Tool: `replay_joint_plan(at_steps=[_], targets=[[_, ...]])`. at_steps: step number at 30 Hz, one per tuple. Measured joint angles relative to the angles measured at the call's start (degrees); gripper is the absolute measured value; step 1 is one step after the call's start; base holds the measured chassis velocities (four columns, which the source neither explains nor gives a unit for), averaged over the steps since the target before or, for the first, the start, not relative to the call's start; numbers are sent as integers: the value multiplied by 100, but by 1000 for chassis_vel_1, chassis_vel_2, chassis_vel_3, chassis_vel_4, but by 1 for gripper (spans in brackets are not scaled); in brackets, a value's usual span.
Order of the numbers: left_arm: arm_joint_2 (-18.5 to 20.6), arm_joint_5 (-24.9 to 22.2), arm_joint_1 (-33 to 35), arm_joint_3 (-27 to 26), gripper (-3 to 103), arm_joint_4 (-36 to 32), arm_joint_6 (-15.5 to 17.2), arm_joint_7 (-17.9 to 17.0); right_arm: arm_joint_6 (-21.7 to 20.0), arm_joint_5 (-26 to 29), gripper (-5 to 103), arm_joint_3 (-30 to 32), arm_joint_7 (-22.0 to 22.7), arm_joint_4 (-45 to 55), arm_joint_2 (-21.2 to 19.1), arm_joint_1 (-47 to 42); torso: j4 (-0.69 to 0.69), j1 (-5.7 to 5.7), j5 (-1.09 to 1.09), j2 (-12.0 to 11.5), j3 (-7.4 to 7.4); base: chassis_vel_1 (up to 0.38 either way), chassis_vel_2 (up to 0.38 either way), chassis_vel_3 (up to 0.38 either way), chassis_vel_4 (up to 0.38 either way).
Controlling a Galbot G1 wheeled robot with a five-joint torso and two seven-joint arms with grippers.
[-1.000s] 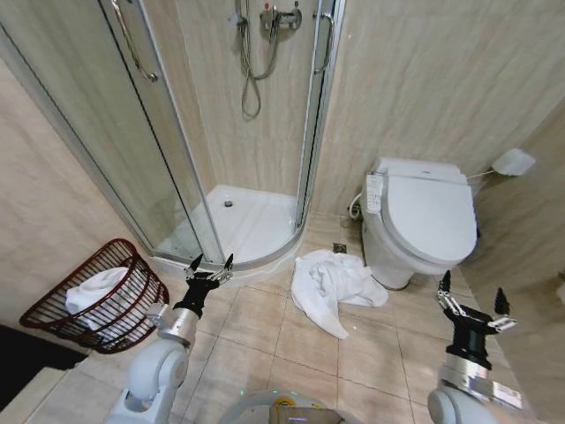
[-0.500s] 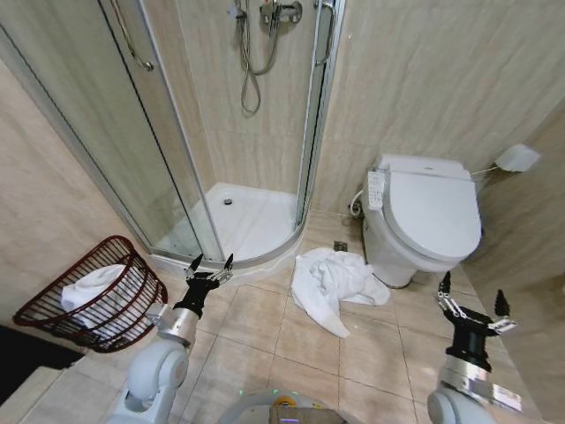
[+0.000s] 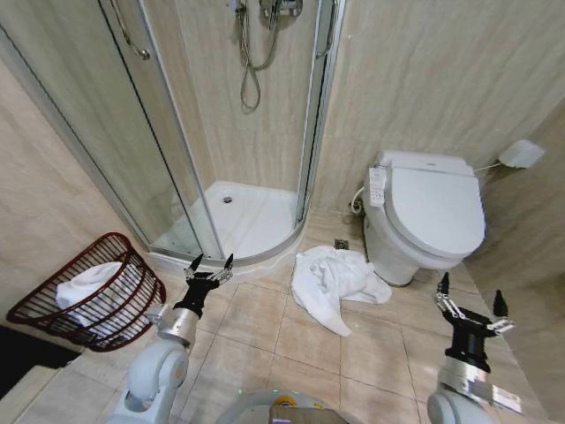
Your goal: Discard the used towel into the hamper.
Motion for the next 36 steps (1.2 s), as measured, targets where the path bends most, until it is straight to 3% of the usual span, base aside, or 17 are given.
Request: replay_joint_plan(at_steps=[20, 36], targets=[[0, 0, 0, 0, 100, 0, 0, 0, -2, -11, 100, -10, 6, -5, 11, 29, 0, -131, 0, -474, -344, 0, 0, 0, 0], [0, 0, 0, 0, 100, 0, 0, 0, 48, 0, 100, -1, -4, -34, 4, -22, 0, -150, 0, -495, -345, 0, 0, 0, 0]])
